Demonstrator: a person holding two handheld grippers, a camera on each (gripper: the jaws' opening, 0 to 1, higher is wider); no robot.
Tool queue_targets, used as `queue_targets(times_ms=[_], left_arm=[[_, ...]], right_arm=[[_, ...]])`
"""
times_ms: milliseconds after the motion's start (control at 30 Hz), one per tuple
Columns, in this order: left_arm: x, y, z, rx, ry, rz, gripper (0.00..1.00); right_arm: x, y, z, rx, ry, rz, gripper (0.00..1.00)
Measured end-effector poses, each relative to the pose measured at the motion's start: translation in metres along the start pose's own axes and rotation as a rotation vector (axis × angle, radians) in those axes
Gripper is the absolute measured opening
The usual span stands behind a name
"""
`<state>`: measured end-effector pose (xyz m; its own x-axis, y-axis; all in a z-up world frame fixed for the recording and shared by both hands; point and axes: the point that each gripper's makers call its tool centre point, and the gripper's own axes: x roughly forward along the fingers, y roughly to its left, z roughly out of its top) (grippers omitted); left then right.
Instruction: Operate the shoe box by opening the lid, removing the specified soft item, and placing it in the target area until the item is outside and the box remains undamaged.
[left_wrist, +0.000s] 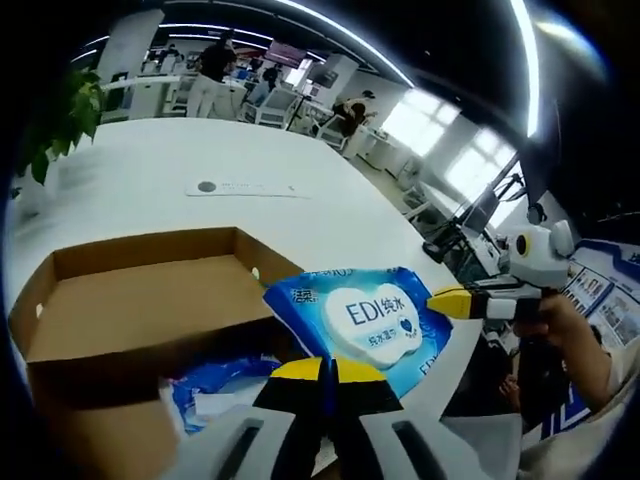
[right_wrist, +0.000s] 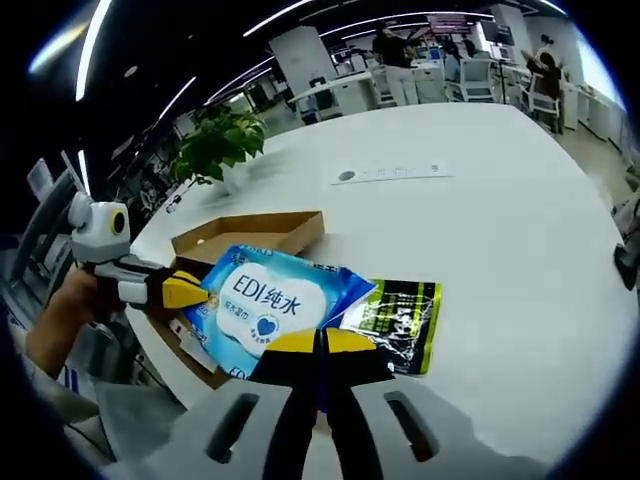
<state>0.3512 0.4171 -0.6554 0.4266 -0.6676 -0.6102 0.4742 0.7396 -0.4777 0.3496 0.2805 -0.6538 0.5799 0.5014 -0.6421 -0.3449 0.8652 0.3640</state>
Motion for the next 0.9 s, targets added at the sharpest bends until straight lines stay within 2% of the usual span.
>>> queue_targets(times_ms=[467,900], left_arm=[[0.036,-0.017,-0.001,0.017,0.039,-0.048,0.01],[0.067,-0.016,-0.001,0.048,0.081,-0.019,0.01]], right_arm=[[-0.013,-0.034,-0.008,0.017,0.015,-0.05,0.0],[0.009,-0.067,-0.008,0.016,0.045,-0.073,0.0]])
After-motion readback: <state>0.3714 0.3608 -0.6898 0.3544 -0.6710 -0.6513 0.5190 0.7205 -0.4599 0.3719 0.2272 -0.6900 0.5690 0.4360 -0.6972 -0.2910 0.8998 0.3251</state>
